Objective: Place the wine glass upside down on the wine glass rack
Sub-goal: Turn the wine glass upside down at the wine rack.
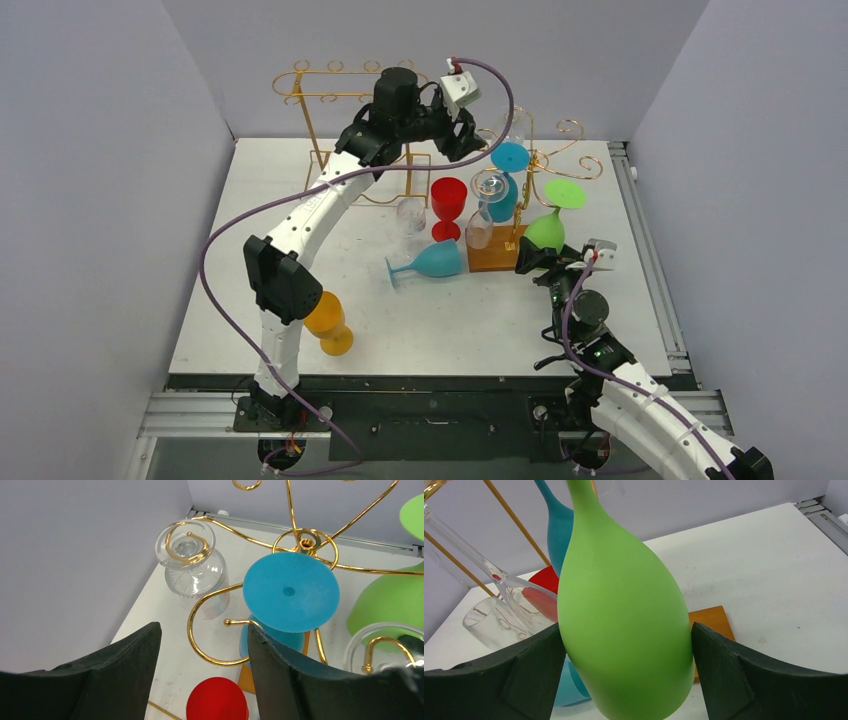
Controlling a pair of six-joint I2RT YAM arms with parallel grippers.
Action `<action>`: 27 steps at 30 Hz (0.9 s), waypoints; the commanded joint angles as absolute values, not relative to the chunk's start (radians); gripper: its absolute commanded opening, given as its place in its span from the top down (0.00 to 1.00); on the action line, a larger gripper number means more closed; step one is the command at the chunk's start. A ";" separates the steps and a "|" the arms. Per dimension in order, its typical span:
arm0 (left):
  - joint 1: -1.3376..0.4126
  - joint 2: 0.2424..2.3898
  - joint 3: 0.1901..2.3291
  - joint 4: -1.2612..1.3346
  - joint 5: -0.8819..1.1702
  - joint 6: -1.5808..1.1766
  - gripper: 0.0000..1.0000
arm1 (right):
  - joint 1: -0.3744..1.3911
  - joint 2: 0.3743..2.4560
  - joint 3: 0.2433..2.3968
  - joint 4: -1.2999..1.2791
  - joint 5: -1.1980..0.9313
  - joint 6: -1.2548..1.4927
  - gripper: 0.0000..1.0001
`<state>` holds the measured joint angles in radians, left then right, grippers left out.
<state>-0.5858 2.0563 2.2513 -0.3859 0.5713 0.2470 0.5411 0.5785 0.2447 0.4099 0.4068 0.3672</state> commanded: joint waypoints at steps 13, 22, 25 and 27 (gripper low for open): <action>-0.589 2.064 2.265 -0.373 0.497 0.299 0.65 | 0.508 0.581 0.148 0.436 0.437 0.438 0.17; -0.593 2.072 2.254 -0.395 0.463 0.331 0.72 | 0.508 0.546 0.099 0.422 0.423 0.487 0.16; -0.596 2.077 2.253 -0.396 0.457 0.334 0.73 | 0.508 0.561 0.098 0.406 0.414 0.510 0.16; -0.599 2.079 2.255 -0.396 0.456 0.341 0.73 | 0.508 0.578 0.098 0.398 0.405 0.529 0.16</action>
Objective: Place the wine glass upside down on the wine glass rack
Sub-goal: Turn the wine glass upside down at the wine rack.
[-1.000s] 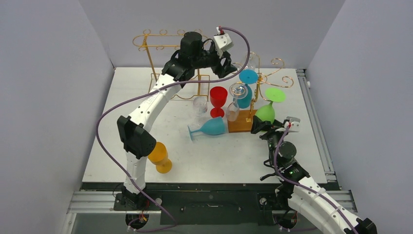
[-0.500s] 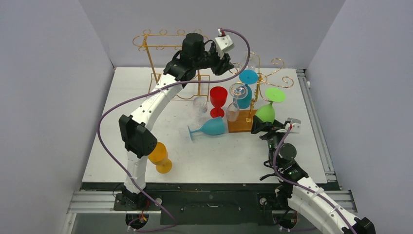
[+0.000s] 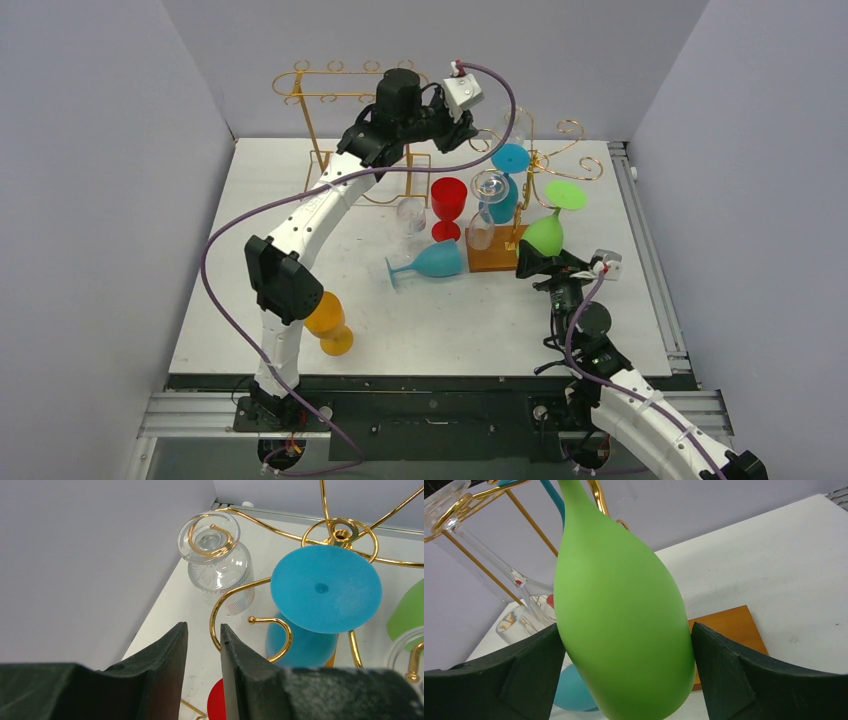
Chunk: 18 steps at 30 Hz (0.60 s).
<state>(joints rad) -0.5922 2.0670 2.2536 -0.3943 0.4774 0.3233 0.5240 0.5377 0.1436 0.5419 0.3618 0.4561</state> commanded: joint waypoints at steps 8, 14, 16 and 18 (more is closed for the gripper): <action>-0.604 2.093 2.261 -0.398 0.453 0.347 0.74 | 0.508 0.599 0.064 0.393 0.327 0.592 0.16; -0.604 2.100 2.264 -0.392 0.464 0.356 0.76 | 0.509 0.656 0.105 0.296 0.336 0.625 0.16; -0.604 2.104 2.267 -0.401 0.469 0.364 0.77 | 0.509 0.673 0.129 0.248 0.343 0.637 0.16; -0.604 2.106 2.267 -0.406 0.469 0.371 0.77 | 0.509 0.678 0.142 0.202 0.359 0.658 0.16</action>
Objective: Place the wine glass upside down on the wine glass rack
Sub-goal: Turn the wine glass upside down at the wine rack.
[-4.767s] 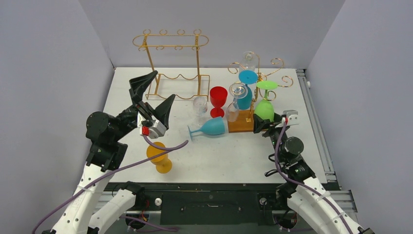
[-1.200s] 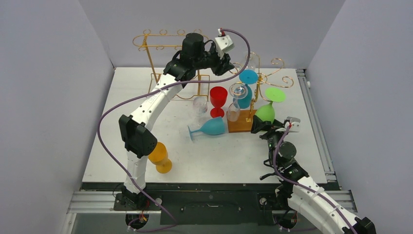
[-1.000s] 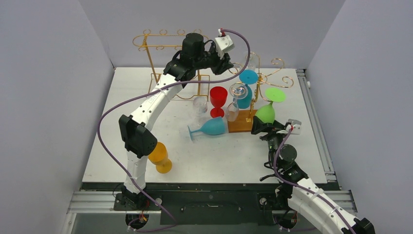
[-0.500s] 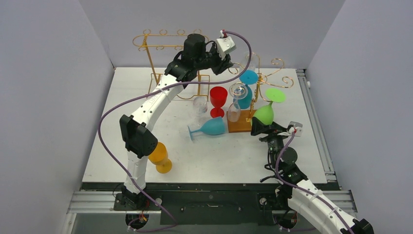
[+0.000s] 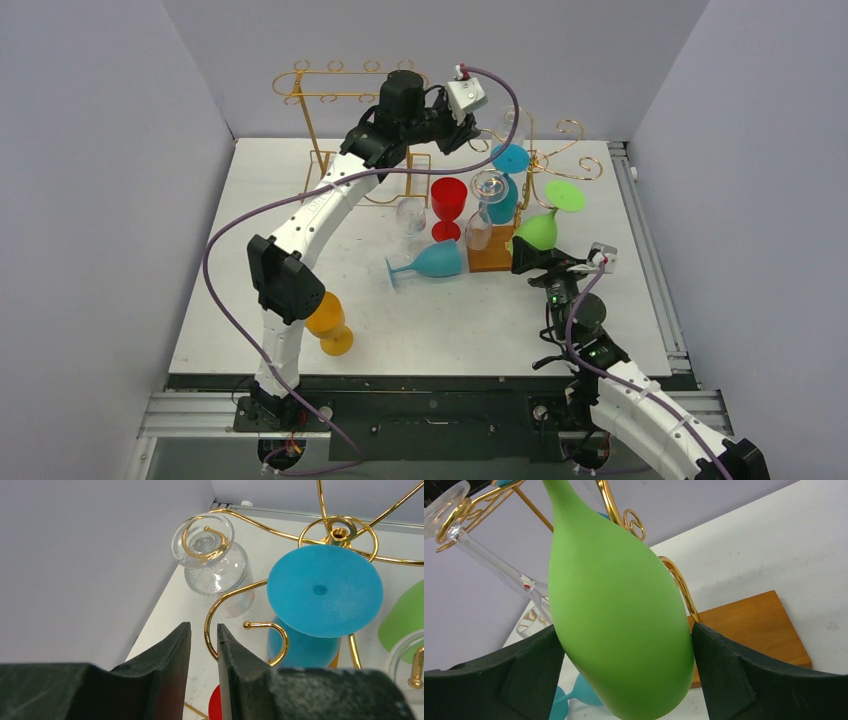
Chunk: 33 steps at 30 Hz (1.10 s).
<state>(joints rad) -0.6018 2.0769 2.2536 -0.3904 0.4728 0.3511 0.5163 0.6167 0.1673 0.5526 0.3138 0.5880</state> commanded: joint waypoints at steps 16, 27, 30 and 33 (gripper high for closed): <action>-0.601 2.147 2.306 -0.416 0.466 0.394 0.88 | 0.683 0.726 0.228 -0.072 0.533 0.784 0.16; -0.600 2.142 2.281 -0.405 0.480 0.405 0.90 | 0.731 0.659 0.288 -0.330 0.616 0.909 0.16; -0.600 2.138 2.271 -0.405 0.481 0.413 0.91 | 0.755 0.709 0.334 -0.378 0.637 0.901 0.16; -0.600 2.134 2.265 -0.400 0.479 0.413 0.92 | 0.796 0.766 0.358 -0.415 0.654 0.921 0.16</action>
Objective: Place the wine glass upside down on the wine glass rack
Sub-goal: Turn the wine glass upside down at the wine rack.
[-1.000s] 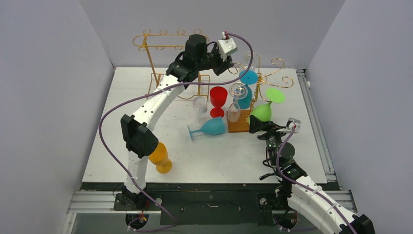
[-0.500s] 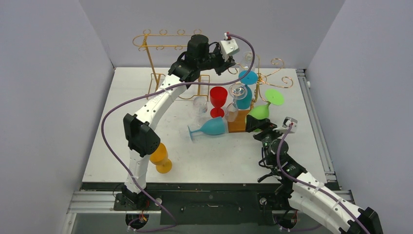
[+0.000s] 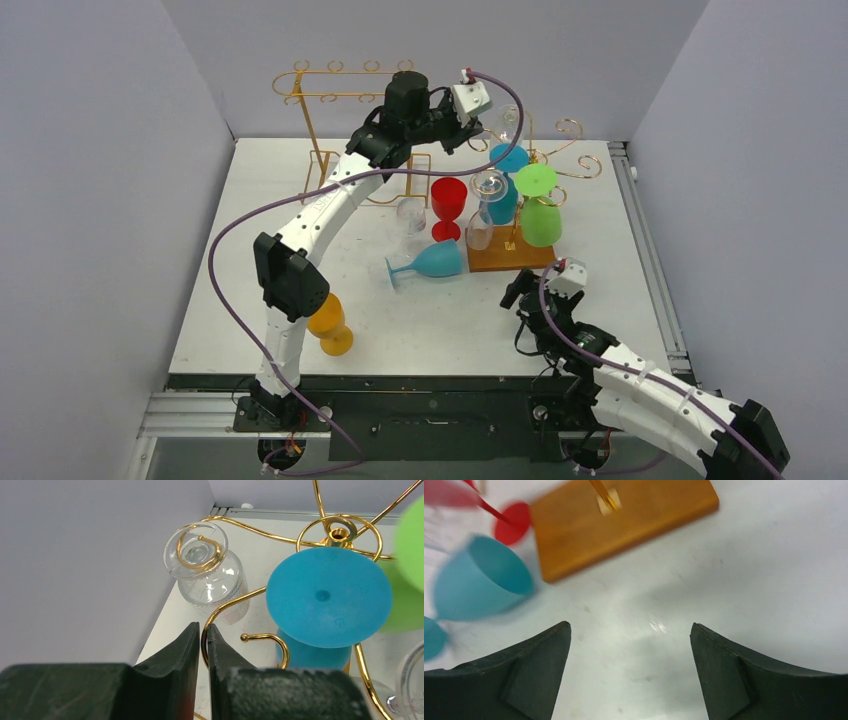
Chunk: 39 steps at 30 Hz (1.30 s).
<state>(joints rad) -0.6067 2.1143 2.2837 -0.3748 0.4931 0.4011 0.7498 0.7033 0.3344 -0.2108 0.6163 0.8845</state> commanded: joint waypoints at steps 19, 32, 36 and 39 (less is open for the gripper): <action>-0.601 2.075 2.238 -0.377 0.480 0.381 0.82 | 1.009 0.357 0.367 -0.321 0.774 0.790 0.16; -0.601 2.029 2.223 -0.368 0.482 0.359 0.68 | 0.995 0.700 1.218 -0.676 0.775 0.424 0.21; -0.601 2.033 2.226 -0.371 0.476 0.362 0.68 | 0.805 0.872 1.427 -0.739 0.674 0.342 0.20; -0.601 2.030 2.219 -0.370 0.476 0.366 0.68 | 0.541 0.990 1.519 -0.758 0.367 0.344 0.34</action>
